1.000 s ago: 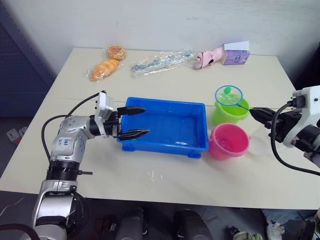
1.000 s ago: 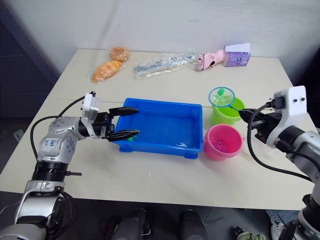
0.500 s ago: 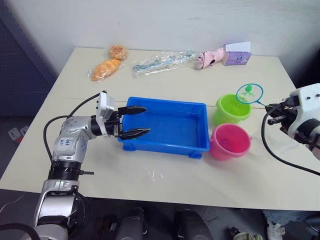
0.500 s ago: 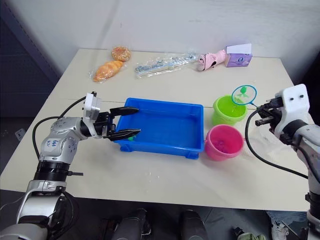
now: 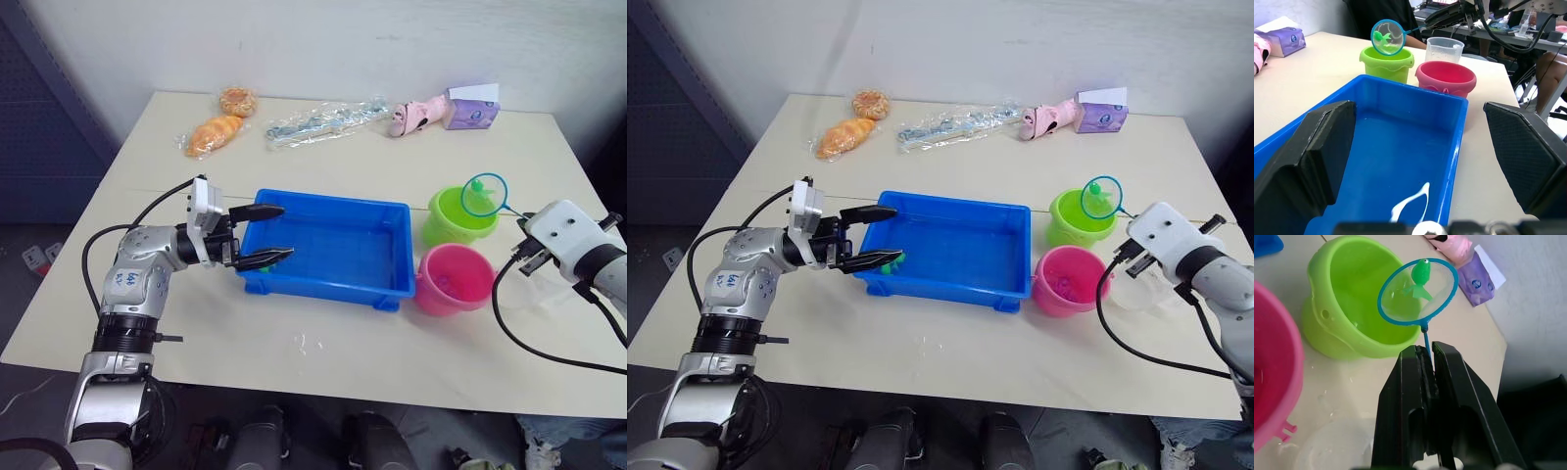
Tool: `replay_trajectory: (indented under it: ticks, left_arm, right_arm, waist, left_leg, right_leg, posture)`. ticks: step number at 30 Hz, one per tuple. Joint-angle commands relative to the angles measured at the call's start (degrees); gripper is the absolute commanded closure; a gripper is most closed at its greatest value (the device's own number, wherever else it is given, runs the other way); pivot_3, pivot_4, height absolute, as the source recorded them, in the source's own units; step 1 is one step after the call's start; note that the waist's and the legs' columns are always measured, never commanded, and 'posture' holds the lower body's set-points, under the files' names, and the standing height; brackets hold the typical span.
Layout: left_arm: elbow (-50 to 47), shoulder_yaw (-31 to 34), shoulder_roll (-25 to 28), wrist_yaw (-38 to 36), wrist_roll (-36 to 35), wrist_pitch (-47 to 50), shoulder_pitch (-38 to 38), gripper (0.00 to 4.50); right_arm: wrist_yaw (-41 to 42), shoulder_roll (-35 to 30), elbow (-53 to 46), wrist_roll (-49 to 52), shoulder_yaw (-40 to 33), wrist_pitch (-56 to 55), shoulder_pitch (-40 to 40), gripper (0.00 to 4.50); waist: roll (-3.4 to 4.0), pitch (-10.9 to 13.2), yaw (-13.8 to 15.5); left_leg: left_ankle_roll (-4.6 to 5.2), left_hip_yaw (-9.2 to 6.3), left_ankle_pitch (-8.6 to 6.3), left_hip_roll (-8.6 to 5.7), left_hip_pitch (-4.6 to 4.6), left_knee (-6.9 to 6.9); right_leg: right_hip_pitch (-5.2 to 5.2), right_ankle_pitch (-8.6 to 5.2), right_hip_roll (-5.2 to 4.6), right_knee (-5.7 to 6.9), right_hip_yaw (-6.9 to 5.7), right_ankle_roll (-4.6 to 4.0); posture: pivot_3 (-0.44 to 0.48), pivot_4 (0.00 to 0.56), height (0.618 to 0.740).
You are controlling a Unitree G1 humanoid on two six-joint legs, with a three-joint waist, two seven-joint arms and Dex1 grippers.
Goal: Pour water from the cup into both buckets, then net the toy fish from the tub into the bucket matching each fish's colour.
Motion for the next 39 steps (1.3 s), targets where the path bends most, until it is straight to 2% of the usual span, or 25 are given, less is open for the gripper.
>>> replay_trajectory:
  ticks: [1,11,25,32,39]
  left_arm:
    - [-0.73,0.85,0.58,-0.46,0.04,-1.74,-0.59,0.03]
    - [1.79,0.91,0.19,-1.46,0.23,-4.1,-1.15,0.03]
    - [3.05,1.41,0.58,-2.28,0.21,-5.97,-1.04,0.03]
    - [2.5,1.29,0.21,-1.9,0.16,-6.39,-0.68,0.03]
    - [2.29,1.12,-0.22,-1.27,0.19,-6.68,-0.8,0.03]
  right_arm:
    - [-1.75,-3.64,3.18,-7.56,-0.12,-8.94,0.8,4.5]
    - [-8.89,-4.2,11.36,-18.13,1.83,-25.68,-1.06,4.5]
    - [-12.26,-5.11,12.49,-26.66,3.05,-29.87,-2.22,4.5]
    - [-14.87,-4.23,11.62,-28.66,1.76,-30.58,-1.95,4.5]
    - [-13.95,-3.93,10.58,-28.4,2.07,-31.2,-1.55,4.5]
  waist:
    - [0.0,0.0,0.0]
    - [0.0,0.0,-0.11]
    - [0.0,0.0,-0.07]
    - [0.0,0.0,-0.18]
    - [0.0,0.0,-0.14]
  left_leg:
    - [0.0,0.0,0.0,0.0,0.0,0.0]
    - [-0.1,0.0,0.07,0.05,0.03,0.05]
    - [-0.13,-0.02,0.11,0.07,0.03,0.08]
    - [-0.14,-0.02,0.13,0.09,0.04,0.09]
    - [-0.13,-0.02,0.14,0.08,0.04,0.1]
  right_leg:
    - [0.0,0.0,0.0,0.0,0.0,0.0]
    - [0.01,0.0,0.07,0.02,0.01,0.0]
    - [0.01,0.0,0.09,0.11,0.02,0.0]
    - [0.01,0.0,0.11,0.14,0.03,0.0]
    - [0.01,0.0,0.11,0.16,0.03,0.0]
  posture:
    - [0.0,0.15,0.74]
    - [0.0,0.15,0.74]
    - [0.0,0.15,0.74]
    - [0.0,0.15,0.74]
    - [0.0,0.15,0.74]
